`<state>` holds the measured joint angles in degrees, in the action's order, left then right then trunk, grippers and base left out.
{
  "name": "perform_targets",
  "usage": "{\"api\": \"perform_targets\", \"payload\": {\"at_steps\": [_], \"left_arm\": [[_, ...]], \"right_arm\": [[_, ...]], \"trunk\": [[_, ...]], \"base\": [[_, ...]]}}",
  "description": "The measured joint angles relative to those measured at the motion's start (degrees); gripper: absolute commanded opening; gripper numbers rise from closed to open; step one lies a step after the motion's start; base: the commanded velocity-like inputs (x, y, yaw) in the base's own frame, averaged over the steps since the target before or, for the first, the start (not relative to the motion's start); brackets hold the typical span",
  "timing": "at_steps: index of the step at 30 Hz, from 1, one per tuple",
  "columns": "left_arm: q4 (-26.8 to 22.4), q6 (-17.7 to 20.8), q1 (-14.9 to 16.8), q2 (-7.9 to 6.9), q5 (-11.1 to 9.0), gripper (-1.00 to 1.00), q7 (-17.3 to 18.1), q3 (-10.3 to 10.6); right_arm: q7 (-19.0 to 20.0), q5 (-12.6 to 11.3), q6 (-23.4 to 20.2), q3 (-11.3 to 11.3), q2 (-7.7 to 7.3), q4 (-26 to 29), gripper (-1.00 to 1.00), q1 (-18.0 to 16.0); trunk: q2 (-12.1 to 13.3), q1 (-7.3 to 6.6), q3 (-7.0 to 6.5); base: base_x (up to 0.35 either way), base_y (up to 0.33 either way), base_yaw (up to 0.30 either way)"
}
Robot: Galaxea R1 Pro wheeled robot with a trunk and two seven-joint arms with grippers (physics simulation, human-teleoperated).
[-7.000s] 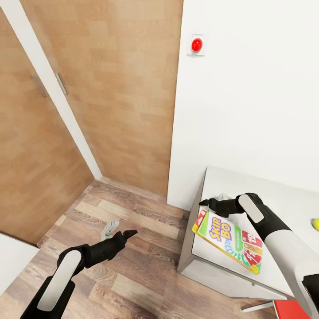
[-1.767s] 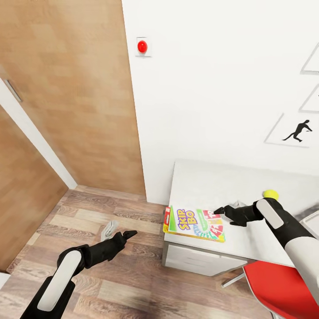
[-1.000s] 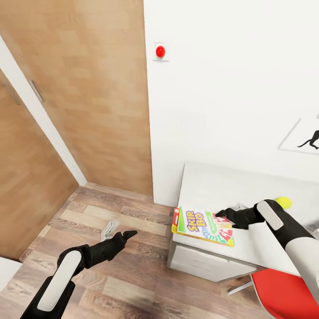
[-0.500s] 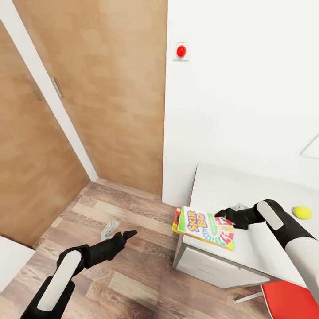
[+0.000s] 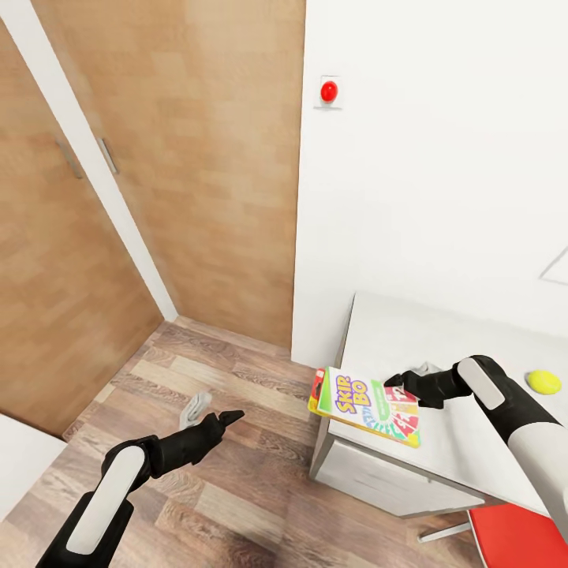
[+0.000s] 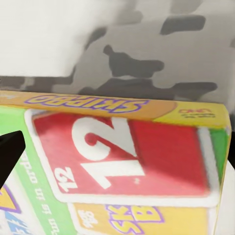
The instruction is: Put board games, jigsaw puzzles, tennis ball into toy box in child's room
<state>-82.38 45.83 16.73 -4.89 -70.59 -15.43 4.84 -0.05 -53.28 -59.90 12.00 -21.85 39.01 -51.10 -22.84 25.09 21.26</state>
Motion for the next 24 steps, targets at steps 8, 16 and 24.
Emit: {"api": "perform_targets", "payload": {"at_steps": [8, 16, 24], "left_arm": [[0.0, 0.0, 0.0, 0.00, 0.0, 1.00, 0.0, 0.0], [0.0, 0.0, 0.0, 0.00, 0.0, 1.00, 0.0, 0.0], [0.0, 0.0, 0.0, 0.00, 0.0, 1.00, 0.0, 0.0]], "right_arm": [[0.0, -0.3, 0.0, 0.0, -0.05, 0.0, 1.00, 0.0], [0.0, -0.3, 0.0, -0.2, -0.05, 0.0, 1.00, 0.1], [0.0, -0.4, 0.0, -0.2, -0.08, 0.0, 1.00, 0.0]], "trunk": [[0.0, 0.02, 0.00], [0.0, -0.01, 0.01], [0.0, 0.05, 0.00]], "base": [[0.000, 0.000, 0.005], [0.000, 0.000, 0.090], [0.000, 0.000, 0.061]]}}
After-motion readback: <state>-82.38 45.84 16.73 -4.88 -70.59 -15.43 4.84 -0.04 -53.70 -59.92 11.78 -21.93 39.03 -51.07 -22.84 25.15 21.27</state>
